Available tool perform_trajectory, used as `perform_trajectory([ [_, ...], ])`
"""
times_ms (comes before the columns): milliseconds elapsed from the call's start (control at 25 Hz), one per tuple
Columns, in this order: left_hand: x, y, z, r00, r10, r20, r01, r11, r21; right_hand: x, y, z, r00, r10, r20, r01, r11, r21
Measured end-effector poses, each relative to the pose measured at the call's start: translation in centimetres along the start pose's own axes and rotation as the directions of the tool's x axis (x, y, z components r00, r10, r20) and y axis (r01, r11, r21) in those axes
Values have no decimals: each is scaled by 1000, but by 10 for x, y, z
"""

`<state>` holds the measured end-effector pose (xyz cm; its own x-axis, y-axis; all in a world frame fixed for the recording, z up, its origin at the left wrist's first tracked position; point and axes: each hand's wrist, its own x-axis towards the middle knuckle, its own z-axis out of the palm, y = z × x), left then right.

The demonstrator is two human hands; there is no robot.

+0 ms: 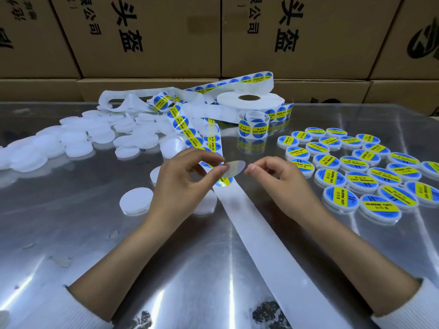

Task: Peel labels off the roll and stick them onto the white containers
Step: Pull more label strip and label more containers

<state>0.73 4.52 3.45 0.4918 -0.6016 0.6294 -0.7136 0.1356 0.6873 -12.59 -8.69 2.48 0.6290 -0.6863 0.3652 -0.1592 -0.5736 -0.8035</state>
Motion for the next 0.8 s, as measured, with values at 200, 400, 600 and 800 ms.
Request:
perform_trajectory([
  [200, -2, 0, -1, 974, 214, 74, -224, 958, 179, -1, -12, -1, 978, 192, 81, -207, 931, 300],
  [400, -3, -2, 0, 943, 288, 169, -320, 922, 217, -5, -13, -3, 962, 195, 191, -258, 880, 398],
  [600, -2, -4, 0, 955, 184, 231, -237, 944, 231, -4, -13, 0, 971, 228, 78, -241, 912, 331],
  [800, -3, -16, -13, 861, -309, 405, 33, 827, 562, 1, -8, -8, 947, 320, -30, -280, 869, 408],
])
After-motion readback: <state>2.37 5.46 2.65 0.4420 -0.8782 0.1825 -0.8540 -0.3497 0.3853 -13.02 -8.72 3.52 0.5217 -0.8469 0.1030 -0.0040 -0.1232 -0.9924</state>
